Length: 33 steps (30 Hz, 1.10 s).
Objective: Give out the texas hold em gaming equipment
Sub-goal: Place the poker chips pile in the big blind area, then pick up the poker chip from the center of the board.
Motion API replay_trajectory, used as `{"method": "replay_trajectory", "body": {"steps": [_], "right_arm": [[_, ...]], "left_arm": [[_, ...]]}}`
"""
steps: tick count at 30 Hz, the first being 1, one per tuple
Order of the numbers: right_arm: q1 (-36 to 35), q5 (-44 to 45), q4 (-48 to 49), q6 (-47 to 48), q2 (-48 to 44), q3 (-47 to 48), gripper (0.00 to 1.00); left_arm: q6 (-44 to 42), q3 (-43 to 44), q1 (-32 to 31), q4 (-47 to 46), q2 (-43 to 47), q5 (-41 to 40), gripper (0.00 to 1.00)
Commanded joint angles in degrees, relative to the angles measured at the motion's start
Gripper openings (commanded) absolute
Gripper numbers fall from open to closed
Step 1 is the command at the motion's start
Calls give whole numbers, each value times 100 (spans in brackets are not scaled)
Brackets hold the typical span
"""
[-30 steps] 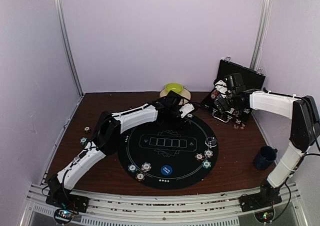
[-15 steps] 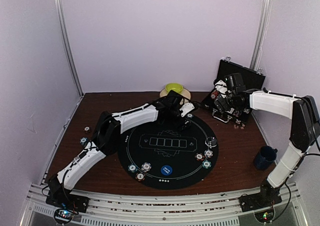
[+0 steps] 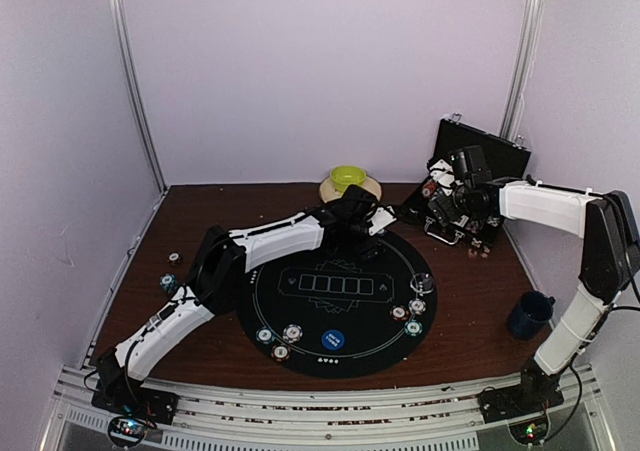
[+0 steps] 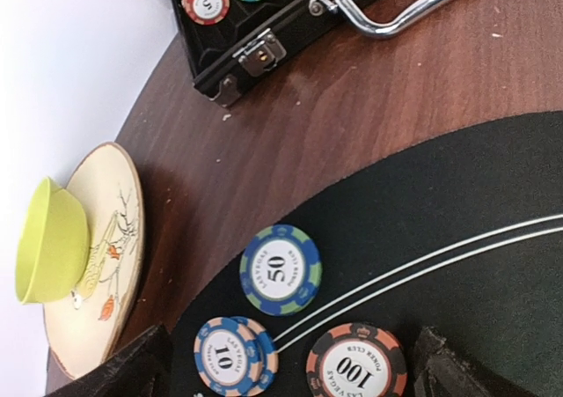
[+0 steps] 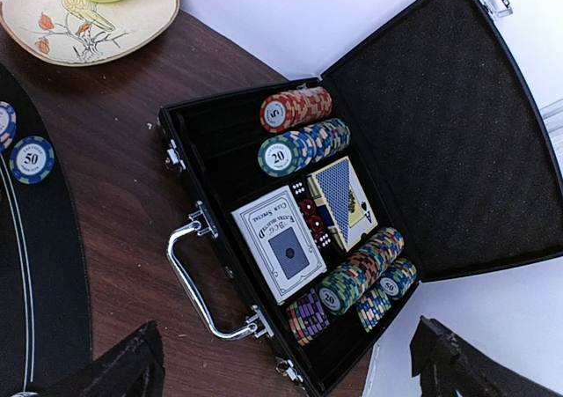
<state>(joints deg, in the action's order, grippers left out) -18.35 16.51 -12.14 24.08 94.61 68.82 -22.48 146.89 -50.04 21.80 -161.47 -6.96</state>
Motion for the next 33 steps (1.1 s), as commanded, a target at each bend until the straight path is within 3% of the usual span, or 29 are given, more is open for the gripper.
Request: {"method": "replay_trajectory", "body": {"steps": [1,9,16,18,22,25,33], "right_arm": [[7,-11,36,-26,-101,-62,100],[-1,28,36,-43,-109,-53,100],[-1,70,70,-65,-103,-59,100],[2,66,80,-101,-101,-53,100],[0,-22,55,-121,-77,-37,100],[-10,-31,37,-116,-48,-27,100],[-42,-48,2,-113,-57,-9,100]], "left_arm": [[-202,-73,62,-135,-147,-386,98],[-230,717,-94,146,42,103,98],[-7,1037,-313,845,801,211,98],[20,638,-294,1148,1233,56,98],[63,-1427,32,1091,2586,90,98],[27,-2498,409,1269,3432,186,98],[194,-3578,1859,2497,4149,1145,98]]}}
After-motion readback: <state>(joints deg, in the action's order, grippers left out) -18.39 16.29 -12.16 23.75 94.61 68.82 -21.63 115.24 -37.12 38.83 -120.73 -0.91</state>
